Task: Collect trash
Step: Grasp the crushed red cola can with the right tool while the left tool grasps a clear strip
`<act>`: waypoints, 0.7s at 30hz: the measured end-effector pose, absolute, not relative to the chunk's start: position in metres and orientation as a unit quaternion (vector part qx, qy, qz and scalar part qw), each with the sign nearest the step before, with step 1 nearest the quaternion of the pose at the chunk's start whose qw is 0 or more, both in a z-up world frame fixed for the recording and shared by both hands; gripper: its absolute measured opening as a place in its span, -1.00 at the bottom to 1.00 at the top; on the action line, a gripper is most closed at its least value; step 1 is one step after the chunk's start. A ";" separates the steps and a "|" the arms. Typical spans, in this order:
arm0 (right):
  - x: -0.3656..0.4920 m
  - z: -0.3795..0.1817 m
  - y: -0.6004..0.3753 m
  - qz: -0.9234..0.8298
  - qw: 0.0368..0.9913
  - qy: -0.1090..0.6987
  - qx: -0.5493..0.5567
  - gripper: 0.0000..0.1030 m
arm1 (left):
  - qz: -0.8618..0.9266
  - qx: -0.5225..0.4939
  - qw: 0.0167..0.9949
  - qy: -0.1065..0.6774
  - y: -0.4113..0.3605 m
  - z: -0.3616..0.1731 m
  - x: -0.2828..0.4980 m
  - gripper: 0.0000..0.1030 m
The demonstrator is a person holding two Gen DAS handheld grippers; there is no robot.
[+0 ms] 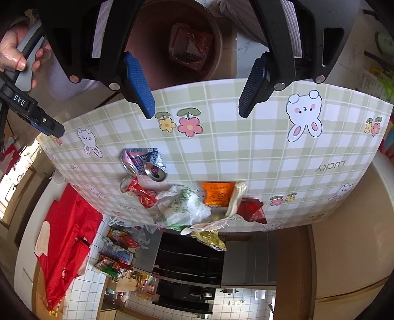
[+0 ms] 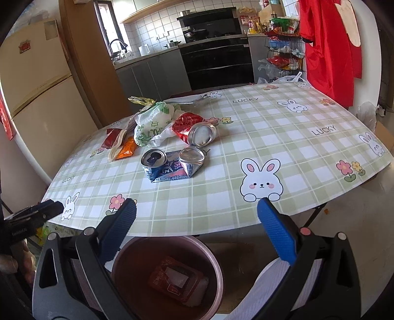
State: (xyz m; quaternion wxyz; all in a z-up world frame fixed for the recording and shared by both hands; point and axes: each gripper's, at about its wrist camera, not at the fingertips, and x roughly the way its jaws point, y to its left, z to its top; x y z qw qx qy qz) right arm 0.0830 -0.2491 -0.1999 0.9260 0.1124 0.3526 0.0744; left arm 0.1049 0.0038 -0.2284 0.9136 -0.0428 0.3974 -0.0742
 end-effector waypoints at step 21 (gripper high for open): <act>0.238 -0.208 -0.228 0.137 0.906 0.396 0.060 0.88 | -0.053 -0.034 0.891 0.451 0.049 -0.281 0.334 0.22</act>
